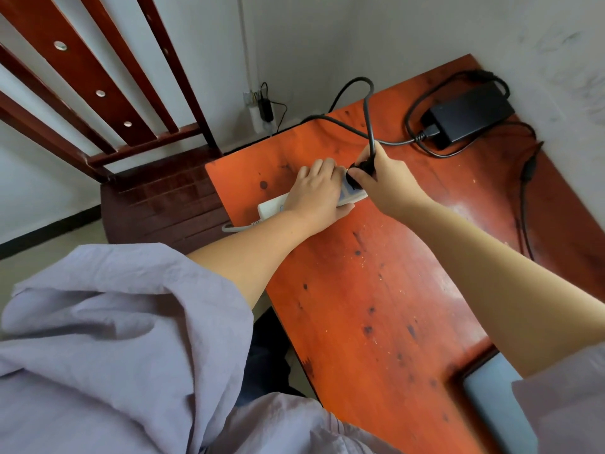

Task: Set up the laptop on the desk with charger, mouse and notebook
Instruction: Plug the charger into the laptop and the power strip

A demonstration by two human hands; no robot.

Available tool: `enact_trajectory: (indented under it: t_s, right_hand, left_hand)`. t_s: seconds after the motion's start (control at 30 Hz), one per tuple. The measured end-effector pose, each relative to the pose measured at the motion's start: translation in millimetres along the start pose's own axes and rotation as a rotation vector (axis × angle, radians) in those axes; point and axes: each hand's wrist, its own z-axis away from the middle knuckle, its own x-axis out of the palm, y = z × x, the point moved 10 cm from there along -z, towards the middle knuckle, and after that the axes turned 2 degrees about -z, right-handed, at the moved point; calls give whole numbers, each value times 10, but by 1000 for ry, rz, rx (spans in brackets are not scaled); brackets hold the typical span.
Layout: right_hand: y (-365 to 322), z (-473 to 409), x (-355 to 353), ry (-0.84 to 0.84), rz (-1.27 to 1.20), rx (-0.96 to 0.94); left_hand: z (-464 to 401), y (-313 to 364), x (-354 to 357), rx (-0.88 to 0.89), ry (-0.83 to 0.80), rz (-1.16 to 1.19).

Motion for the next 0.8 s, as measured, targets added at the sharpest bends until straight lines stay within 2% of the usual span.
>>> enact_trajectory:
  t_s: [0.2, 0.37, 0.8]
  right_hand:
    - [-56, -142, -343, 85, -246, 4]
    - [106, -117, -175, -37, -220, 55]
    - [75, -75, -138, -13, -127, 30]
  left_hand:
    - [-26, -9, 31, -3, -27, -22]
    - [-12, -10, 12, 3, 4, 10]
    - [-12, -1, 13, 8, 3, 8]
